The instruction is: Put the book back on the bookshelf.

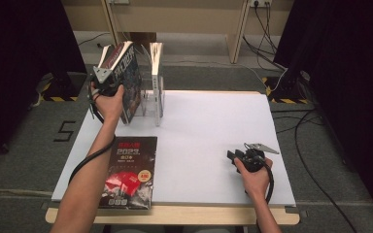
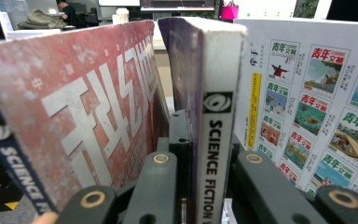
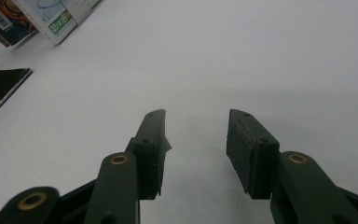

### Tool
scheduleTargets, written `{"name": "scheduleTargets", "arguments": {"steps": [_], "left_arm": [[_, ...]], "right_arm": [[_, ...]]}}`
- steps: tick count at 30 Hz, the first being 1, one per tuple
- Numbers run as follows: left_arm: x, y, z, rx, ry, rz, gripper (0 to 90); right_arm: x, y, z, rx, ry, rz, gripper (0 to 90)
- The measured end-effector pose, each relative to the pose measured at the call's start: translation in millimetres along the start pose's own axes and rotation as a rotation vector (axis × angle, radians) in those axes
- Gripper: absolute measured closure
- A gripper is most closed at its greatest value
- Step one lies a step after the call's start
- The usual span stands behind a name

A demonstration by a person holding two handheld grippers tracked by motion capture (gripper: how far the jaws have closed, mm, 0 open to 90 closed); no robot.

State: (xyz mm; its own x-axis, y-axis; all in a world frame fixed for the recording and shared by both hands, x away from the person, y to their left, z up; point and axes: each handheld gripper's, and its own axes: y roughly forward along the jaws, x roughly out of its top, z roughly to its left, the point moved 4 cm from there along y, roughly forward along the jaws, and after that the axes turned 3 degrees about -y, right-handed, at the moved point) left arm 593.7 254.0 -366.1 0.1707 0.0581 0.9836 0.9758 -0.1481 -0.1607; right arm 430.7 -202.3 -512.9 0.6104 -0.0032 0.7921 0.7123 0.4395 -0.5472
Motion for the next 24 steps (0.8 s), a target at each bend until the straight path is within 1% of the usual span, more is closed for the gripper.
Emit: {"name": "scheduleTargets", "arguments": {"steps": [2,3,5,6,8,10,12,15,16,18,21,22,24], "left_arm": [[-0.1,-2.6,-1.6,-0.011,-0.005,-0.004,80.1],[0.4,-4.1,-2.3,-0.014,-0.006,-0.007,77.0],[1.3,-7.0,-3.1,-0.019,-0.023,-0.005,71.7],[1.7,-8.9,-3.4,-0.017,-0.03,-0.002,69.6],[2.2,-14.8,-3.8,-0.009,-0.041,-0.001,63.8],[1.7,-20.5,-4.9,-0.011,-0.059,-0.001,60.1],[0.5,-29.1,-5.9,-0.012,-0.052,-0.005,57.9],[-1.6,-43.4,-5.7,-0.006,-0.055,-0.011,55.3],[-2.3,-46.7,-5.6,-0.002,-0.054,-0.013,54.3],[-4.5,-54.9,-5.0,-0.004,-0.057,-0.014,52.3],[-8.3,-65.7,-0.5,0.008,-0.07,-0.024,49.6],[-9.5,-69.1,1.9,0.014,-0.088,-0.03,48.4],[-10.7,-75.3,6.4,0.026,-0.105,-0.046,46.8]], "right_arm": [[-0.3,0.0,0.4,0.002,0.002,0.001,57.7],[-0.5,0.1,0.2,0.002,0.002,0.002,57.7],[-0.6,-0.1,-0.8,-0.004,-0.006,0.002,57.7],[-0.8,-0.1,-0.1,0.0,0.003,0.004,57.7],[-1.2,-0.5,0.2,0.001,0.0,0.005,57.6],[-1.4,-0.6,0.2,0.003,-0.006,0.007,57.6],[-1.8,-0.4,0.8,0.004,-0.002,0.009,57.6],[-2.3,-0.2,0.5,0.001,-0.007,0.013,57.5],[-2.5,0.0,1.4,0.004,0.002,0.013,57.6],[-2.5,0.1,1.6,0.004,0.003,0.012,57.5],[-2.6,0.2,2.2,0.004,0.009,0.015,57.5],[-2.7,0.1,2.3,0.005,0.01,0.014,57.5],[-2.6,0.0,2.3,0.005,0.01,0.014,57.4]]}}
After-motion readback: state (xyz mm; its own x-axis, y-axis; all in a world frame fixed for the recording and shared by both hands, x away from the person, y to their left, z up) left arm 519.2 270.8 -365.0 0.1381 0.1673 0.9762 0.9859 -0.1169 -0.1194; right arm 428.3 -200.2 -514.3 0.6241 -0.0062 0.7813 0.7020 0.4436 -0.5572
